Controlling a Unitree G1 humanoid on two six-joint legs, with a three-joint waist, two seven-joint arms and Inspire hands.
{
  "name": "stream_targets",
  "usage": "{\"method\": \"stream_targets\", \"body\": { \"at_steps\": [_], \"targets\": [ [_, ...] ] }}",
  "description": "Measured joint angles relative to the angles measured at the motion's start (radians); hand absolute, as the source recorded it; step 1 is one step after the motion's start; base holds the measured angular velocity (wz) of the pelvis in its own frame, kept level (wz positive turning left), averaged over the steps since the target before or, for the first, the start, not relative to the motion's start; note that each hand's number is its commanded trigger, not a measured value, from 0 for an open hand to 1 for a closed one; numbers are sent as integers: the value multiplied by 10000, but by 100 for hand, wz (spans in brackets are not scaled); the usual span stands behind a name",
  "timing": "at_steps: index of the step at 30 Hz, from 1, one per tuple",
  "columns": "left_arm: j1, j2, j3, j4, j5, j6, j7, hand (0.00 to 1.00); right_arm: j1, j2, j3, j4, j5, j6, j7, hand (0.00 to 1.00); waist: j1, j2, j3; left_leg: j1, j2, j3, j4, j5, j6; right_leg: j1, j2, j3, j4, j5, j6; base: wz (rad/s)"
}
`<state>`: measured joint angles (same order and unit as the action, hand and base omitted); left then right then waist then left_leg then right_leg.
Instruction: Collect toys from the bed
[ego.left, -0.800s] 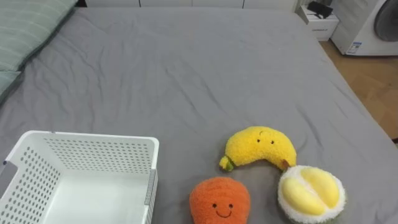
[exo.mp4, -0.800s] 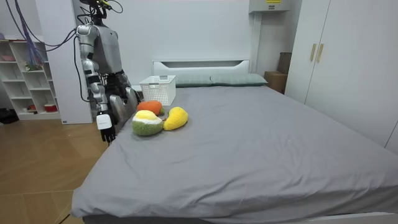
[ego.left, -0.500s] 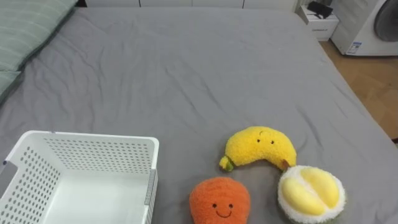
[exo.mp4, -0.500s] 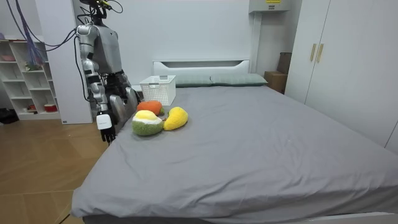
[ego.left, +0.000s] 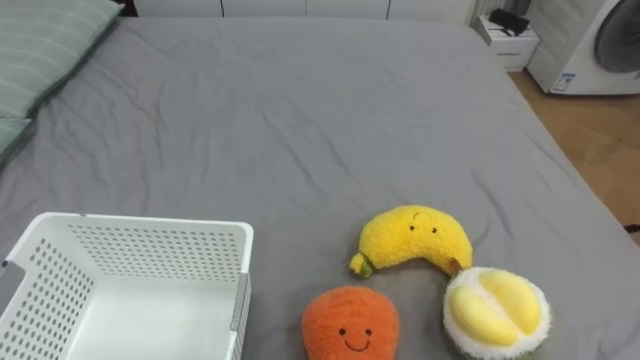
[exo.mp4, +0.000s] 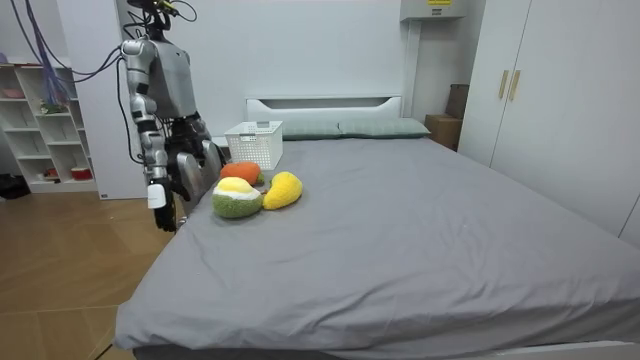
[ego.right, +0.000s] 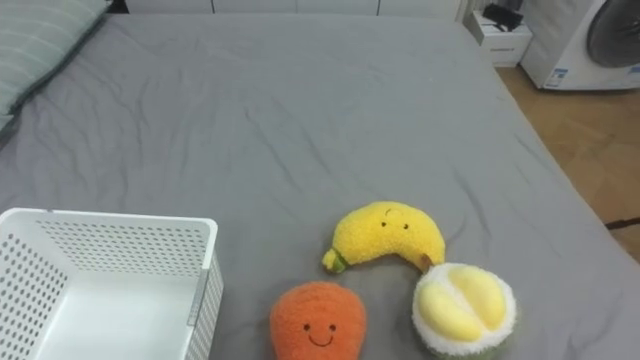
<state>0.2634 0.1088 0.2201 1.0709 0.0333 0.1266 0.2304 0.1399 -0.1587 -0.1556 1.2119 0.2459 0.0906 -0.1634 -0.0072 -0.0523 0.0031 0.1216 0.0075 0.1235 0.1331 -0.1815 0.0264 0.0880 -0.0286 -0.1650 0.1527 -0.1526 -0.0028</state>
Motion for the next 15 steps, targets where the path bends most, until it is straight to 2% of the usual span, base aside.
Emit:
{"method": "stream_targets", "body": {
  "at_steps": [2, 4, 6, 8, 10, 15],
  "targets": [
    [43, 235, 343, -121, 2, 5, 0, 0, -56, -263, -598, -123, -13, 152, -235, 0, -124, -209, -2, -18, -5, 2, 5, 0, 0, -16, 2, 5, 11, 0, 0, 0],
    [79, 450, 415, -121, 8, 0, 4, 0, -120, -505, -1031, -307, -51, 170, -509, 0, -142, -338, 29, -10, -12, 13, 4, 0, 1, -26, 39, 33, 37, 0, 0, -3],
    [122, 552, 598, -128, 5, 0, 7, 0, -275, -735, -1628, -650, -200, 206, -870, 0, -188, -458, 47, -10, -18, 45, 4, -3, 7, -57, 62, 100, 49, 2, 3, -9],
    [141, 687, 597, -159, 7, 11, 2, 0, -404, -989, -2160, -1691, -571, 220, -1359, 0, -337, -521, 1, -17, -20, 56, -10, -5, 12, -67, 67, 128, 46, 10, 11, -2],
    [212, 699, 619, -298, 119, 77, 4, 0, -411, -1159, -2226, -2747, -923, 206, -1704, 0, -390, -547, -3, -38, -19, 67, -28, -4, 13, -87, 71, 137, 40, 25, 12, 0],
    [152, 679, 527, -292, 263, 183, 1, 0, -799, -1203, -2172, -5176, -2692, 171, -2433, 0, -314, -505, -4, -70, -32, 162, 9, 4, 6, -220, 82, 144, 171, 62, -9, -4]
  ]
}}
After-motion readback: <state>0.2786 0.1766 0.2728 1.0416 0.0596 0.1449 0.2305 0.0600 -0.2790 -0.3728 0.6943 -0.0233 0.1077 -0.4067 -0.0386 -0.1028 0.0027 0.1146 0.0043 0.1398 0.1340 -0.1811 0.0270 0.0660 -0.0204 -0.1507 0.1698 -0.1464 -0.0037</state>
